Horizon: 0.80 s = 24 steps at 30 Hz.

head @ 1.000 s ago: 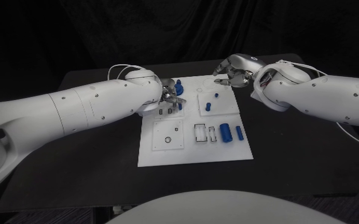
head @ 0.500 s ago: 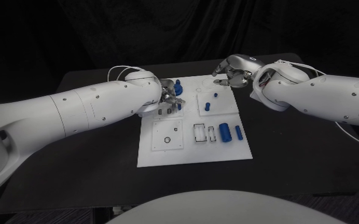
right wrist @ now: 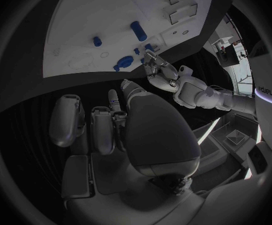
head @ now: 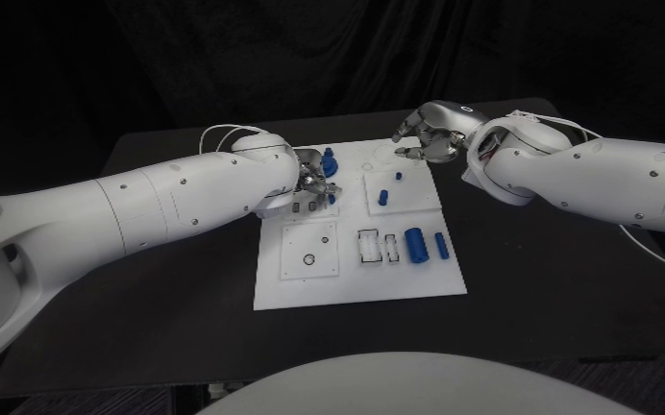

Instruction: Assemble the parts on the task board

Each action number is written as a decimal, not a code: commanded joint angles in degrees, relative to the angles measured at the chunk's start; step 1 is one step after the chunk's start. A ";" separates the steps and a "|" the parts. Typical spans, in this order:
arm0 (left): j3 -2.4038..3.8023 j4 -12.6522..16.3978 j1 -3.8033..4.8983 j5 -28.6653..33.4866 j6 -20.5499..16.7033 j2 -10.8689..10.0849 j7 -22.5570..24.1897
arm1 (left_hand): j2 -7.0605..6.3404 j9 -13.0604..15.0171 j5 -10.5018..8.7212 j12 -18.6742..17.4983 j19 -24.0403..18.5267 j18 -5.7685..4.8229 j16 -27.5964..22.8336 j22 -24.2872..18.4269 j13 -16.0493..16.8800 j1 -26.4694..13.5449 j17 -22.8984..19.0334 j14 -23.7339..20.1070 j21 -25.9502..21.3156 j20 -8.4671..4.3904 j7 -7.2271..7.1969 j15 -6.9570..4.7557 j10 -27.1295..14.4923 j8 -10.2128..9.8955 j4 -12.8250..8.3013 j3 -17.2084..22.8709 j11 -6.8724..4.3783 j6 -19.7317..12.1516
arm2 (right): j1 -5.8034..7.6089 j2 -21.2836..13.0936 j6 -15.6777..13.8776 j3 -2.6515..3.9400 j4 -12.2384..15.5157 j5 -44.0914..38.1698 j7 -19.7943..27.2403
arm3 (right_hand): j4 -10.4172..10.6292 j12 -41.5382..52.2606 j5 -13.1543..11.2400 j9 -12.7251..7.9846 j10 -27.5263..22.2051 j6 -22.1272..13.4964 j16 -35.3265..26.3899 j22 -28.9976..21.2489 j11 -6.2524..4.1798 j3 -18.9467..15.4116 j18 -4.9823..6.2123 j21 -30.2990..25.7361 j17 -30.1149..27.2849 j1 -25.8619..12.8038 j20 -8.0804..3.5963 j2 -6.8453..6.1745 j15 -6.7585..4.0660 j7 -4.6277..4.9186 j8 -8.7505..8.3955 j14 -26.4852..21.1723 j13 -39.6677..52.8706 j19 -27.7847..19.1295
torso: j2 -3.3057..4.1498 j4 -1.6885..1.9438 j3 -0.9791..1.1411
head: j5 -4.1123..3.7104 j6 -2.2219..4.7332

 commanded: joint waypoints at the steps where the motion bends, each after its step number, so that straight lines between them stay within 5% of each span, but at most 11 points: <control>1: 0.06 -0.19 -0.15 0.08 -0.25 0.27 1.43 | -0.17 0.04 0.29 0.15 -0.33 -0.09 -0.14 -0.06 15.07 0.34 13.71 5.42 -0.29 0.11 -0.08 -0.51 6.01 -0.39 -0.04 0.30 -0.32 -0.33 | -0.15 -0.05 0.68 0.03 0.09 -0.09 -1.12 | -0.04 -0.33 0.22 -0.08 0.16 0.41 -0.42 9.31 0.40 0.40 0.76 -0.39 4.27 0.32 0.12 0.51 0.48 0.18 -0.35 3.26 7.47 -0.25 | -0.01 0.01 -0.01 | -0.18 -0.01; 24: 0.06 -0.51 -0.45 0.08 0.12 0.20 2.98 | -1.73 2.65 5.61 0.15 -0.12 -0.08 -0.13 0.26 15.07 1.23 13.84 5.48 -0.99 -0.23 -0.50 -0.85 6.01 -2.02 -2.93 4.75 -0.72 0.21 | -0.17 0.15 1.73 0.03 -0.21 -0.09 -1.94 | -0.78 -0.95 1.84 -0.32 -0.43 0.85 -1.41 8.91 0.60 1.37 1.04 -1.92 3.15 1.44 0.30 0.64 0.65 0.33 -1.03 2.94 6.59 -0.75 | -0.08 0.02 0.01 | -0.07 -0.01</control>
